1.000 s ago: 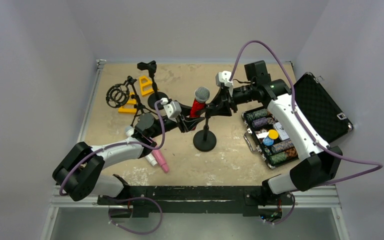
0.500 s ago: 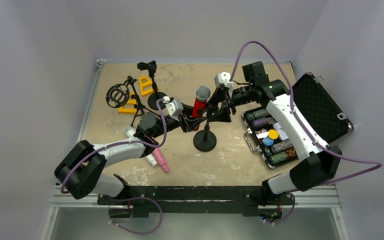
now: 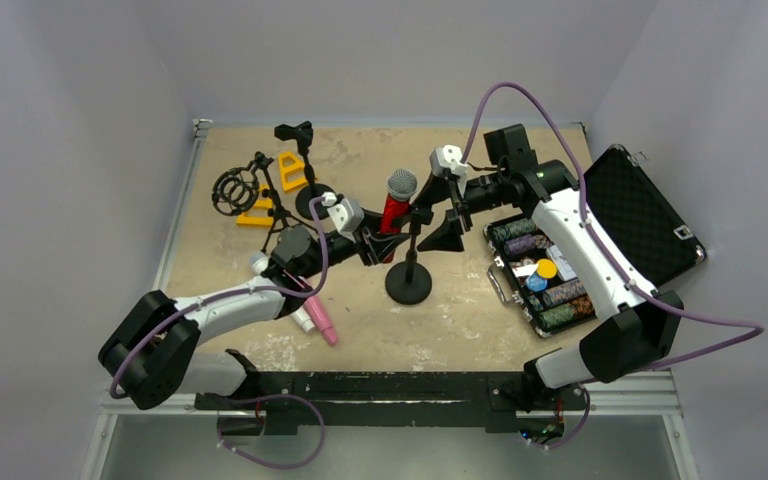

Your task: Attach the microphones to the stand

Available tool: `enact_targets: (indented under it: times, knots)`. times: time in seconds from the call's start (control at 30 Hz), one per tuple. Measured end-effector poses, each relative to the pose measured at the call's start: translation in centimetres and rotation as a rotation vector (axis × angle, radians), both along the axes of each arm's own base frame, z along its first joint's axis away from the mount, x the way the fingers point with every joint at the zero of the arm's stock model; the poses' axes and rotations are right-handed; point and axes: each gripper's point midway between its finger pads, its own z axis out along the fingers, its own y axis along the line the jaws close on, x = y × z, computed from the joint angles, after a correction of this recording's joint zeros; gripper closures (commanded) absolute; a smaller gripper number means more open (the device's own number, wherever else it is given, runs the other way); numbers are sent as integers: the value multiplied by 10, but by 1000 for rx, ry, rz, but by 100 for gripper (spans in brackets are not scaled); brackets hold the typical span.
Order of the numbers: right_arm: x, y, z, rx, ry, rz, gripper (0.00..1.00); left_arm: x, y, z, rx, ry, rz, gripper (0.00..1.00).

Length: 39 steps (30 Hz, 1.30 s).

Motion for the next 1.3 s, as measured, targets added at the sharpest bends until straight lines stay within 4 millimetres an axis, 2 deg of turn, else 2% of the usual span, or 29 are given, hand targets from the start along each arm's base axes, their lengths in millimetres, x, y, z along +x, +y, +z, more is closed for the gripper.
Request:
enact_targets:
  times: [0.03,0.1,0.13,0.23,0.5,0.57,0.7,1.03,1.3]
  knots:
    - [0,0,0,2,1,1,6,-1,1,0,1,3,4,52]
    - [-1,0,0,4,8,2,5,-2,5,1,2,9,18,37]
    - [-1,0,1,6,10,2,5,-3,5,2,2,9,21,34]
    - [-2,0,2,14,18,5,5,-3,11,11,-13,-1,44,28]
    - [-1,-1,2,14,25,-1,4,-5,20,11,-14,8,81,14]
    - [-1,-1,2,14,26,-2,4,-7,23,16,-22,-3,85,1]
    - [0,-2,2,15,23,-5,4,-17,33,24,-27,-31,94,1]
    - [0,-9,10,26,-15,-22,3,-44,67,28,10,-21,142,1]
    - [-1,-35,11,58,-39,-94,2,-54,109,37,58,35,285,1]
